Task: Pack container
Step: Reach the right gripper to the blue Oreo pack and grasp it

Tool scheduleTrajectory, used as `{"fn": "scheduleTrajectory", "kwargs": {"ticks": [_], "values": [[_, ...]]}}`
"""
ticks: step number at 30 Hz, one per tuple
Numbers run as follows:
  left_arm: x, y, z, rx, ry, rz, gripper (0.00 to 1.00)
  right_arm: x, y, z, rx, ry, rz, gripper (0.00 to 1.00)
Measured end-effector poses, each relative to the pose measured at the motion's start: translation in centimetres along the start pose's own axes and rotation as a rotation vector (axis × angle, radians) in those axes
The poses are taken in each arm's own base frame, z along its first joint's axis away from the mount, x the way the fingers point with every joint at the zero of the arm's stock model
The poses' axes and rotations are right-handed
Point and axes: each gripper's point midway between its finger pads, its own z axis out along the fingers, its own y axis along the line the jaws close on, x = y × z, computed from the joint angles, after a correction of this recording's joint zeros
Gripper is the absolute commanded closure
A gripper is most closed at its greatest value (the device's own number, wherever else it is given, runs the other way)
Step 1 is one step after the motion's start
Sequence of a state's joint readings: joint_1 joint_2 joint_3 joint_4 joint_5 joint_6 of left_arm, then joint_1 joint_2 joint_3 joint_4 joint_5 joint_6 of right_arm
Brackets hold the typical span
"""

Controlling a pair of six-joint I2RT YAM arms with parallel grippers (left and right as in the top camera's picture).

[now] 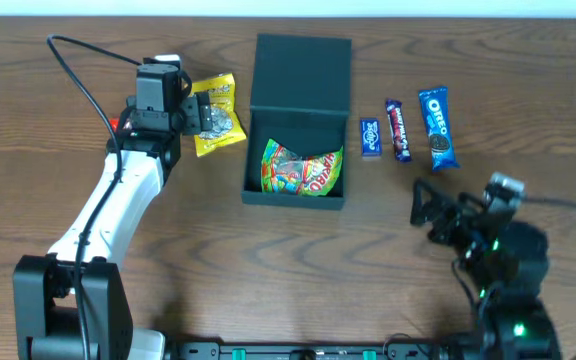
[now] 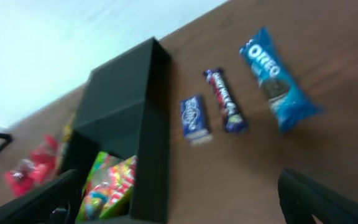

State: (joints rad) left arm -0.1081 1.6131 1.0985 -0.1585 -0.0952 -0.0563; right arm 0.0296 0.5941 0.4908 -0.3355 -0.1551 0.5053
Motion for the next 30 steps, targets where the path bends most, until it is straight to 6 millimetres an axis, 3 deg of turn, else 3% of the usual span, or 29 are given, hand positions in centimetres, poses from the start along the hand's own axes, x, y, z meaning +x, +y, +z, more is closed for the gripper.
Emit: {"fn": "scheduleTrajectory", "kwargs": {"ticks": [5,13,22,30], "values": [[0.2,-0.1,0.0,0.009,0.009,0.001,0.05,-2.2,-0.9,2.9,0.109,0.153,-0.152,0.01],[1.5,0.0,-0.1,0.003,0.063,0.009,0.05,-4.0,-5.7,9.4,0.340,0.347,-0.356,0.01],[1.9,0.1,-0.1,0.001,0.077,0.011,0.05,-1.3,-11.6,14.8,0.452,0.484,-0.399,0.01],[1.9,0.1,-0.1,0.001,0.077,0.011,0.05,1.1,-13.7,17.7,0.449,0.526,-0.403,0.12]]}}
